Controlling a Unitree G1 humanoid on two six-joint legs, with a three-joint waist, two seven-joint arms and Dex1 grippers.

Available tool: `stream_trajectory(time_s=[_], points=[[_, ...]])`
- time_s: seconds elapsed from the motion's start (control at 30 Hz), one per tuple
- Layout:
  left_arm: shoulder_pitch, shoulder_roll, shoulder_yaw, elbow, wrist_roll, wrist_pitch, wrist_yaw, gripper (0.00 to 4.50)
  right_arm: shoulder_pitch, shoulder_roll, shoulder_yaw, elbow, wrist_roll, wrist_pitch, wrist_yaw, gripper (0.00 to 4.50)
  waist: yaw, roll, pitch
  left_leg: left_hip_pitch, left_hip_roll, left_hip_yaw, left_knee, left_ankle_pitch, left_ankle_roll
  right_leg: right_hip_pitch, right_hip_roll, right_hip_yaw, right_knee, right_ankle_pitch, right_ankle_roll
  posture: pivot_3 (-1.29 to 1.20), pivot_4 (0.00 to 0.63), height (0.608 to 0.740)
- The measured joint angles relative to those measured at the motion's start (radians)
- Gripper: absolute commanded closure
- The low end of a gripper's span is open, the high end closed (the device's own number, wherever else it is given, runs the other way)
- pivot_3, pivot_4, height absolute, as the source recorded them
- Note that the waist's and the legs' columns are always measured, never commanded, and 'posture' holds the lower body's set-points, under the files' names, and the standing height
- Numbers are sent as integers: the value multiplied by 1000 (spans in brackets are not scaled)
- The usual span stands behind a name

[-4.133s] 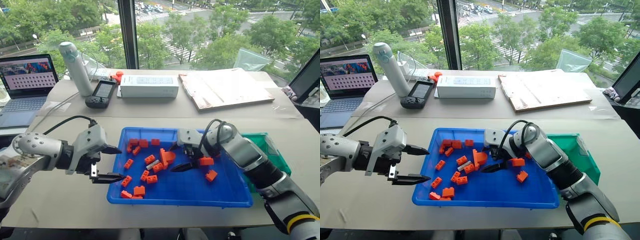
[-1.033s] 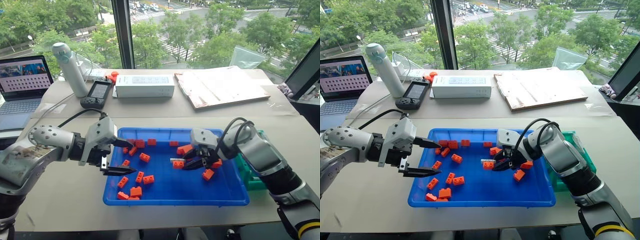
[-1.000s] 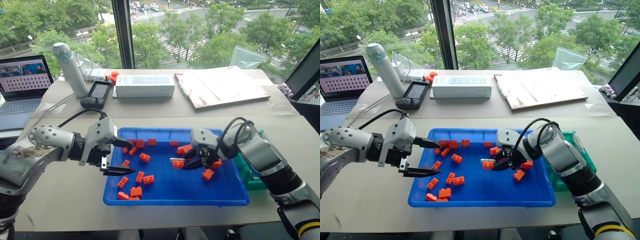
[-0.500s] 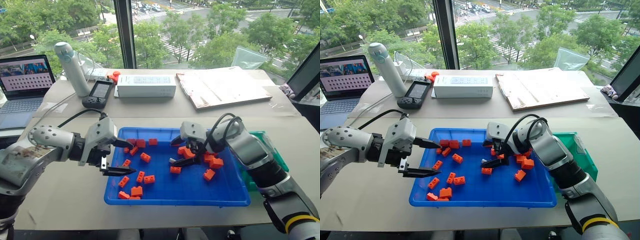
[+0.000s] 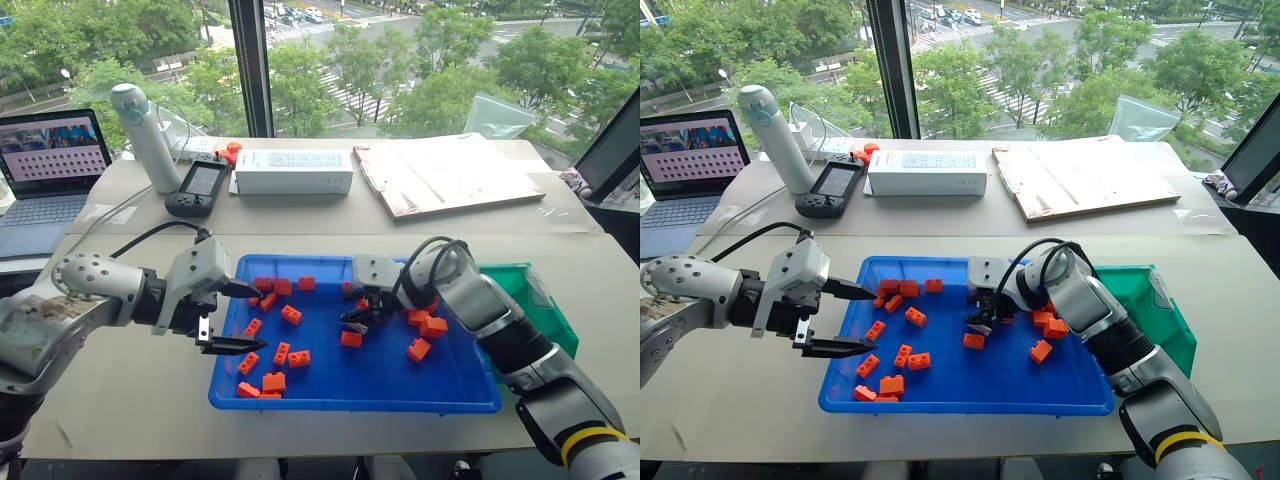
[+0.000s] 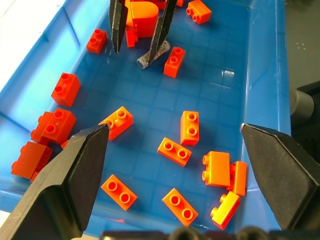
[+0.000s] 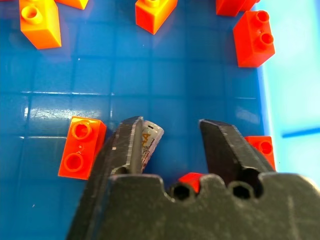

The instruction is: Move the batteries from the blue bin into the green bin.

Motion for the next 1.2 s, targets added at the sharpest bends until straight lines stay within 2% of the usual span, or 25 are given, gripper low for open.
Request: stream_trajectory(time_s=[0.8, 0.9, 0.93, 0.97, 1.2], points=[[9, 8, 0, -10, -1, 1, 0, 0, 17, -91, 64, -111, -86, 83, 75, 3035, 3, 0, 0, 1, 0, 0, 1, -1, -1, 0, 0, 0, 0, 0, 0, 0, 150, 740], [9, 8, 0, -10, -1, 1, 1, 0, 18, -100, 64, -120, -87, 107, 80, 3705, 5, 0, 0, 1, 0, 0, 1, -1, -1, 0, 0, 0, 0, 0, 0, 0, 150, 740], [9, 8, 0, -10, -1, 1, 1, 0, 19, -104, 64, -124, -86, 110, 82, 4097, 5, 0, 0, 1, 0, 0, 1, -1, -1, 0, 0, 0, 0, 0, 0, 0, 150, 740], [9, 8, 0, -10, -1, 1, 1, 0, 20, -106, 64, -127, -87, 112, 83, 4232, 5, 0, 0, 1, 0, 0, 1, -1, -1, 0, 0, 0, 0, 0, 0, 0, 150, 740], [8, 4, 0, -10, -4, 1, 0, 0, 16, -106, 6, -169, -10, 216, 99, 4230, 5, 0, 0, 0, 0, 0, 1, 0, -1, 0, 0, 0, 0, 0, 0, 0, 150, 740]])
